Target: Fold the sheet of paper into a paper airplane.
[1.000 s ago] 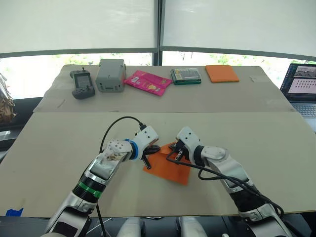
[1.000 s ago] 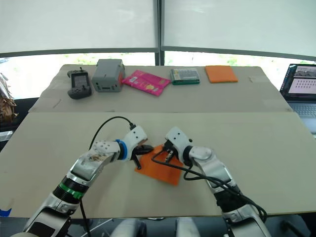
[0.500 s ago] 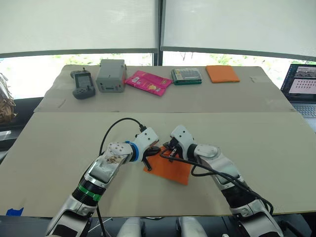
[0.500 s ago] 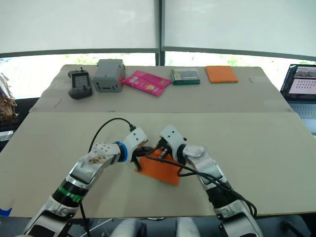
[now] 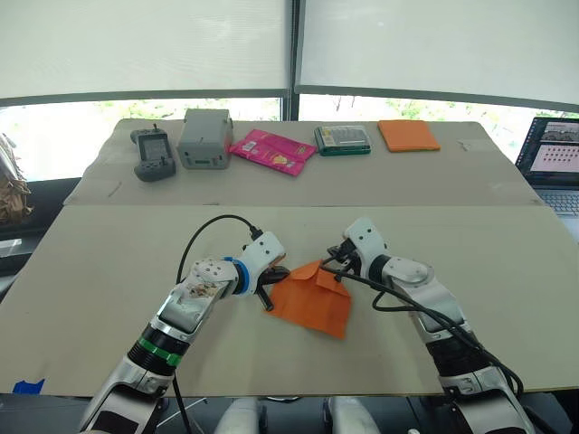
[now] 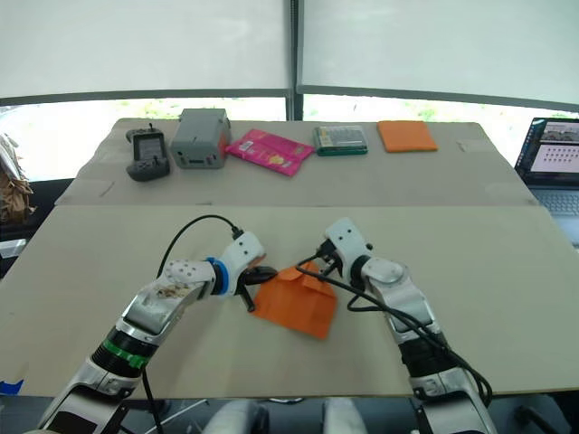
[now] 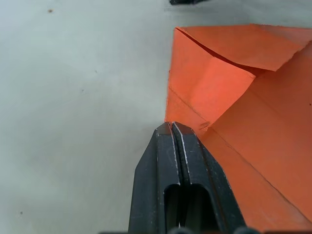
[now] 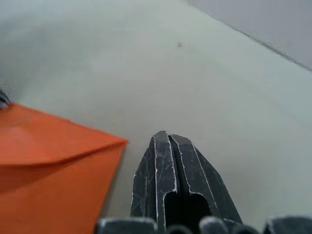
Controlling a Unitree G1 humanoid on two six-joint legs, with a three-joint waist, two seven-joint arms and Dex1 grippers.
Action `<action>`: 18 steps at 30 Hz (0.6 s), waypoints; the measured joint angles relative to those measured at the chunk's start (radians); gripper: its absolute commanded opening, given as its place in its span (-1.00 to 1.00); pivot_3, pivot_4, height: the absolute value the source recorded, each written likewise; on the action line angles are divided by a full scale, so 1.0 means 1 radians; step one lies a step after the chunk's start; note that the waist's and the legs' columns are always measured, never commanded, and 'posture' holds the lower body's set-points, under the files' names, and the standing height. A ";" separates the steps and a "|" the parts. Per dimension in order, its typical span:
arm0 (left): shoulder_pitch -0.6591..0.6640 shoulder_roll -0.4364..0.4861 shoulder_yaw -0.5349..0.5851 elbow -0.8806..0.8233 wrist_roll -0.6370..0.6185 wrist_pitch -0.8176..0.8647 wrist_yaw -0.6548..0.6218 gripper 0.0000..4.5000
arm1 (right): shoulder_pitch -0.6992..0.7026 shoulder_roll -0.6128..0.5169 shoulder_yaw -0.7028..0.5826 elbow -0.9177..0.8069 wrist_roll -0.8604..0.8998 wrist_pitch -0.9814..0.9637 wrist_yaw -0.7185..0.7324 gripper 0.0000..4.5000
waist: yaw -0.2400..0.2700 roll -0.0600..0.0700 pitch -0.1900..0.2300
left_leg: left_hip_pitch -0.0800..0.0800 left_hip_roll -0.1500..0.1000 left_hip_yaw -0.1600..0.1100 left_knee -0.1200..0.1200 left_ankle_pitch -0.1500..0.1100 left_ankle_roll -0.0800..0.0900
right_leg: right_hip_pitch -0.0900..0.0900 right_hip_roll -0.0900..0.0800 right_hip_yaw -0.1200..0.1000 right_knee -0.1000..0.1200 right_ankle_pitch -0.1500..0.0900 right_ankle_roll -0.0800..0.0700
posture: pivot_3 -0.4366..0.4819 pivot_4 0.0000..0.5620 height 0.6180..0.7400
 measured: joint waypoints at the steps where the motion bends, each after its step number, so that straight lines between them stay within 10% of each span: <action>1: -0.001 0.000 0.000 0.001 -0.001 0.000 0.000 -0.98 | -0.003 -0.001 -0.006 -0.015 0.014 -0.012 0.014 -1.00 | 0.000 0.000 0.000 | 0.000 0.000 0.000 0.000 0.000 0.000 | 0.000 0.000 0.000 0.000 0.000 0.000 | -0.05 -0.47 1.00; 18: -0.002 -0.011 0.046 0.026 -0.037 0.020 -0.001 -0.98 | 0.001 -0.059 0.146 0.025 -0.033 -0.070 0.166 -1.00 | -0.001 0.000 0.000 | 0.000 0.000 0.000 0.000 0.000 0.000 | 0.000 0.000 0.000 0.000 0.000 0.000 | -0.05 -0.47 1.00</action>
